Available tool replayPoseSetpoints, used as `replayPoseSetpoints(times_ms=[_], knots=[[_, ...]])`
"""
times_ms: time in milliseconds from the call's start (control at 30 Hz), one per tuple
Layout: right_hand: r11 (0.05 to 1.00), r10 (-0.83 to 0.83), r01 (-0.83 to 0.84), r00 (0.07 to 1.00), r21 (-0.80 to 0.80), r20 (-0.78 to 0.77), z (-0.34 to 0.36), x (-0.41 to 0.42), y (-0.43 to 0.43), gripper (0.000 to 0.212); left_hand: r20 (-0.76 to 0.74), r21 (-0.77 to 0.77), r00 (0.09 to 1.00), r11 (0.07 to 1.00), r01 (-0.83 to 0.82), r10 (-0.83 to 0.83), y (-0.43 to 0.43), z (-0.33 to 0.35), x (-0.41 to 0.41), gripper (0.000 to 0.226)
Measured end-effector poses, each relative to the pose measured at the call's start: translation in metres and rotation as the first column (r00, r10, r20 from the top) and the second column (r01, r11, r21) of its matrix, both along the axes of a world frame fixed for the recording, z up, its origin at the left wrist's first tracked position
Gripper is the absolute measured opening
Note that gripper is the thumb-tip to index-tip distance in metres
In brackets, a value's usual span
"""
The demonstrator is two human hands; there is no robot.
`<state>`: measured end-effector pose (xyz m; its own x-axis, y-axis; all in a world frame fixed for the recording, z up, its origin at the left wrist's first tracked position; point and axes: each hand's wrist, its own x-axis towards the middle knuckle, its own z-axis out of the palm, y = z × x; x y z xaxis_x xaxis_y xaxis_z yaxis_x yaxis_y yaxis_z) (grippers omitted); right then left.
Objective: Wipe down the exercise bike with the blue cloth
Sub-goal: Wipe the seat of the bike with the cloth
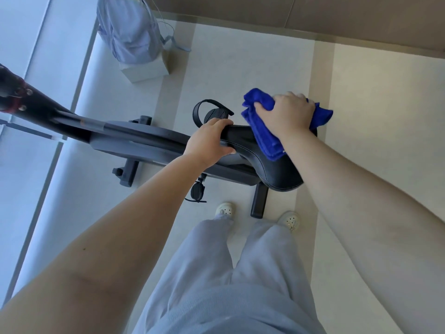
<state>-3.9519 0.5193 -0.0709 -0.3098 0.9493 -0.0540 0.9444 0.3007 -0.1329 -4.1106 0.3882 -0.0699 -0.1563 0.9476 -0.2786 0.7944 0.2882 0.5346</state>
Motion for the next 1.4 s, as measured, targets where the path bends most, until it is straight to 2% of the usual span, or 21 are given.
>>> replayPoseSetpoints(times_ms=[100, 233, 300, 400, 500, 600, 667, 767, 867, 1000, 1133, 1300, 1400], knots=[[0.999, -0.024, 0.024, 1.000, -0.033, -0.001, -0.002, -0.001, 0.006, 0.058, 0.000, 0.002, 1.000, 1.000, 0.007, -0.007, 0.000, 0.000, 0.000, 0.067], [0.992, -0.111, 0.115, 0.991, 0.049, -0.080, 0.001, 0.025, -0.028, 0.058, 0.003, 0.021, 1.000, 1.000, 0.017, -0.017, -0.001, 0.000, -0.001, 0.066], [0.975, -0.193, 0.206, 0.970, 0.079, -0.147, -0.004, 0.045, -0.059, 0.064, 0.008, 0.030, 1.000, 0.999, 0.011, -0.012, -0.001, -0.002, -0.001, 0.065], [0.955, -0.263, 0.281, 0.950, 0.092, -0.167, -0.009, 0.060, -0.090, 0.076, 0.011, 0.050, 1.000, 0.999, 0.004, -0.005, -0.003, -0.006, -0.001, 0.064], [0.944, -0.323, 0.330, 0.933, 0.020, -0.161, -0.005, 0.051, -0.067, 0.074, 0.024, 0.057, 1.000, 0.998, 0.011, -0.012, -0.003, -0.007, -0.002, 0.063], [0.938, -0.345, 0.336, 0.921, -0.081, -0.178, 0.000, 0.042, -0.025, 0.056, 0.017, 0.058, 1.000, 0.998, 0.015, -0.016, -0.002, -0.006, -0.003, 0.063], [0.932, -0.340, 0.303, 0.921, -0.200, -0.189, 0.004, 0.042, 0.002, 0.045, 0.012, 0.054, 1.000, 0.998, 0.019, -0.019, -0.001, -0.007, -0.004, 0.064], [0.872, -0.381, 0.297, 0.911, -0.388, -0.158, 0.012, 0.041, 0.021, 0.041, -0.002, 0.042, 1.000, 0.999, 0.030, -0.029, -0.001, -0.006, -0.003, 0.065], [0.909, -0.373, 0.299, 0.895, -0.291, -0.245, 0.008, 0.046, 0.010, 0.045, -0.008, 0.039, 0.999, 0.999, 0.035, -0.035, 0.000, -0.004, -0.002, 0.065], [0.884, -0.466, 0.391, 0.776, -0.255, -0.426, 0.004, 0.064, -0.028, 0.042, -0.015, 0.032, 0.999, 0.999, 0.040, -0.039, 0.000, -0.002, -0.001, 0.064], [0.828, -0.557, 0.488, 0.666, -0.275, -0.495, 0.000, 0.072, -0.071, 0.057, -0.032, 0.028, 0.999, 0.999, 0.045, -0.044, -0.001, -0.002, -0.001, 0.065], [0.719, -0.657, 0.624, 0.466, -0.306, -0.592, -0.005, 0.066, -0.114, 0.051, -0.028, 0.031, 0.998, 0.998, 0.049, -0.048, -0.001, -0.003, -0.002, 0.066], [0.687, -0.640, 0.665, 0.362, -0.294, -0.678, -0.008, 0.054, -0.138, 0.053, -0.024, 0.040, 0.998, 0.998, 0.053, -0.052, -0.001, -0.004, -0.002, 0.065]])
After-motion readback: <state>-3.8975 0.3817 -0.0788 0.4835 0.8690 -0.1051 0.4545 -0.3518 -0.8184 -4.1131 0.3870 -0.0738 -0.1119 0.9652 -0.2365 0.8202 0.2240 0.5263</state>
